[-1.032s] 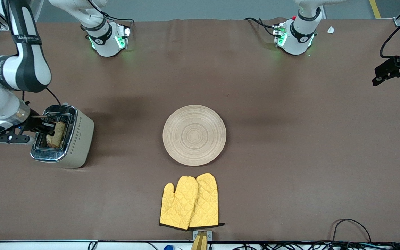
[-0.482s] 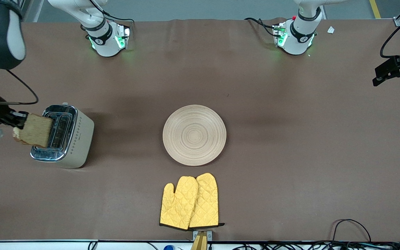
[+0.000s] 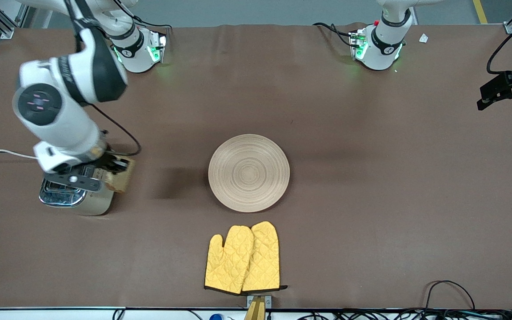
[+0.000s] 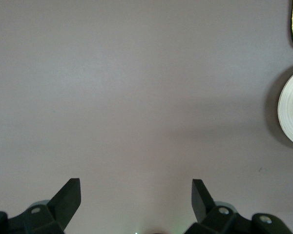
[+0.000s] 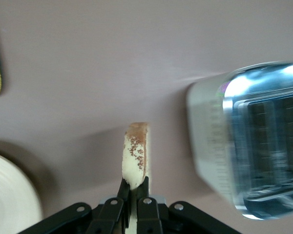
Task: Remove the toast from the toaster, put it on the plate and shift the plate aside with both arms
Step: 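Carry the toast with the right gripper over the wooden plate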
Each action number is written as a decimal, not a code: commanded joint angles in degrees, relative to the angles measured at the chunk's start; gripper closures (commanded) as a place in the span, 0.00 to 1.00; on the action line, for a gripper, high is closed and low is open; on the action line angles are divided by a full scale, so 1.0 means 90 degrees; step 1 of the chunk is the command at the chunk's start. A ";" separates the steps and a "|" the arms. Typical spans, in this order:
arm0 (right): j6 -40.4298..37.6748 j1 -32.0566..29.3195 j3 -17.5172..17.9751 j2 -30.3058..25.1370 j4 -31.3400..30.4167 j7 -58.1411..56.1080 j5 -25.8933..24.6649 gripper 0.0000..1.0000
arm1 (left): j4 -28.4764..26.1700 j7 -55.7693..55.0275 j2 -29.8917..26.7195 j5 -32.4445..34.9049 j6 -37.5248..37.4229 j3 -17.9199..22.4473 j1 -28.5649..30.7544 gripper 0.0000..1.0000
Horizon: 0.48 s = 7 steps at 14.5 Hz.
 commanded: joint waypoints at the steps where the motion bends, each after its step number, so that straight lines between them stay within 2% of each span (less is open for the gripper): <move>1: 0.0700 -0.0034 0.0540 0.0511 0.0209 0.1021 -0.0112 1.00 | 0.0117 0.0120 0.0032 0.0137 -0.0078 -0.0016 0.0009 0.00; 3: 0.1345 -0.0034 0.0892 0.0756 0.0209 0.1656 -0.0015 1.00 | 0.0108 0.0120 0.0032 0.0147 -0.0078 -0.0016 -0.0001 0.00; 4: 0.1725 -0.0044 0.1038 0.0825 0.0189 0.1795 0.0247 1.00 | 0.0108 0.0110 0.0042 0.0147 -0.0078 -0.0026 -0.0020 0.00; 6: 0.2274 -0.0015 0.1098 0.0845 0.0082 0.1816 0.0804 1.00 | 0.0098 0.0110 0.0042 0.0147 -0.0078 -0.0055 -0.0050 0.00; 7: 0.2353 0.0034 0.1098 0.0845 0.0033 0.1816 0.0845 1.00 | 0.0098 0.0110 0.0042 0.0147 -0.0078 -0.0065 -0.0069 0.00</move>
